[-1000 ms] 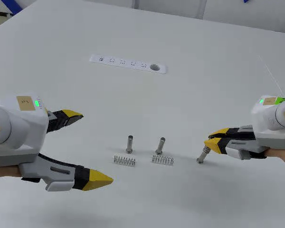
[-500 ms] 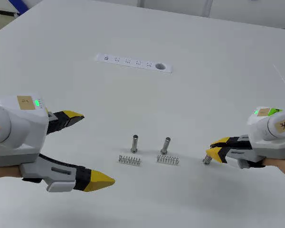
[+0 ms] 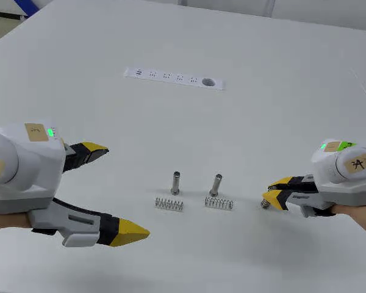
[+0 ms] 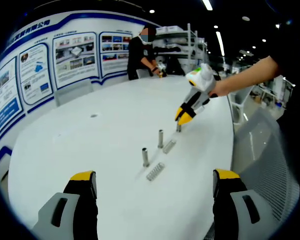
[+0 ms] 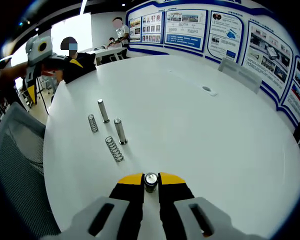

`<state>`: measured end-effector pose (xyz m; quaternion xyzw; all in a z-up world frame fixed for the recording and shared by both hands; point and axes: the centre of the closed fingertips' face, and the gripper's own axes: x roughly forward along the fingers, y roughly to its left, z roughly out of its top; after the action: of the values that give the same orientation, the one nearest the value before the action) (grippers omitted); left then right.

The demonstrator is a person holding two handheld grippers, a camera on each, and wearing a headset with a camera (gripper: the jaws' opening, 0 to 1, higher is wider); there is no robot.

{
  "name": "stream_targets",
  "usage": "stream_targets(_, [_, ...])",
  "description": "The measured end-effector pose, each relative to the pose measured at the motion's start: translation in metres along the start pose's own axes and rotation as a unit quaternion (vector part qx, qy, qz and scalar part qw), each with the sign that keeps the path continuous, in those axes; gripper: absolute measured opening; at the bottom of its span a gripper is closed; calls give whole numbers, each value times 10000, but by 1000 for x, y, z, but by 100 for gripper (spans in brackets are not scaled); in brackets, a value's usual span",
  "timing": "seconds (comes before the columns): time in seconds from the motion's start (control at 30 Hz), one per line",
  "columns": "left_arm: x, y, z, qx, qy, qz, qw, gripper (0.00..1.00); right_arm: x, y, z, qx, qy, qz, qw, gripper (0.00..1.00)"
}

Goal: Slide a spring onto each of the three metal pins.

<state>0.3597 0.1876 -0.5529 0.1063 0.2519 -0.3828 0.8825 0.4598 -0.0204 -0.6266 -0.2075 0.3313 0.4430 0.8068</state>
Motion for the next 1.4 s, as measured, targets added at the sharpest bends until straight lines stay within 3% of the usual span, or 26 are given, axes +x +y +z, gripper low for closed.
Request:
stream_targets(0.17, [1, -2, 1, 42, 23, -38, 10000, 98, 2, 2, -7, -90, 149, -16, 9998, 12])
stream_targets(0.27, [2, -3, 1, 48, 20, -44, 10000, 98, 2, 4, -5, -165, 163, 5, 9997, 18])
stream_targets(0.4, [0, -4, -1, 77, 56, -74, 9999, 98, -10, -2, 12, -425, -60, -87, 9990, 19])
stream_targets(0.57, [1, -4, -3, 54, 62, -78, 9999, 98, -28, -11, 29, -442, -227, -194, 9986, 20])
stream_targets(0.7, [4, -6, -1, 56, 40, -111, 9999, 98, -33, 3, 44, -436, -408, 32, 9982, 21])
stream_targets(0.87, [8, -8, 0, 91, 24, -168, 9998, 98, -23, 36, 50, -1078, -269, 532, 9924, 22])
stream_targets(1.0, [6, -8, 2, 15, -34, -177, 9998, 98, -8, 53, 44, -1785, 117, 636, 9818, 22])
stream_targets(1.07, [4, -5, 7, -28, -163, -141, 9998, 99, 2, 58, 41, -1706, 158, 779, 9821, 22])
stream_targets(1.27, [2, 0, 5, -96, -170, -105, 9998, 98, 21, 66, 33, -1773, 377, 917, 9792, 22])
stream_targets(1.33, [1, 1, 9, -241, -327, -105, 9991, 98, 26, 72, 29, -1573, 404, 1023, 9814, 22])
stream_targets(1.4, [1, 4, 8, -317, -347, -76, 9989, 98, 32, 73, 28, -1473, 407, 1010, 9831, 22])
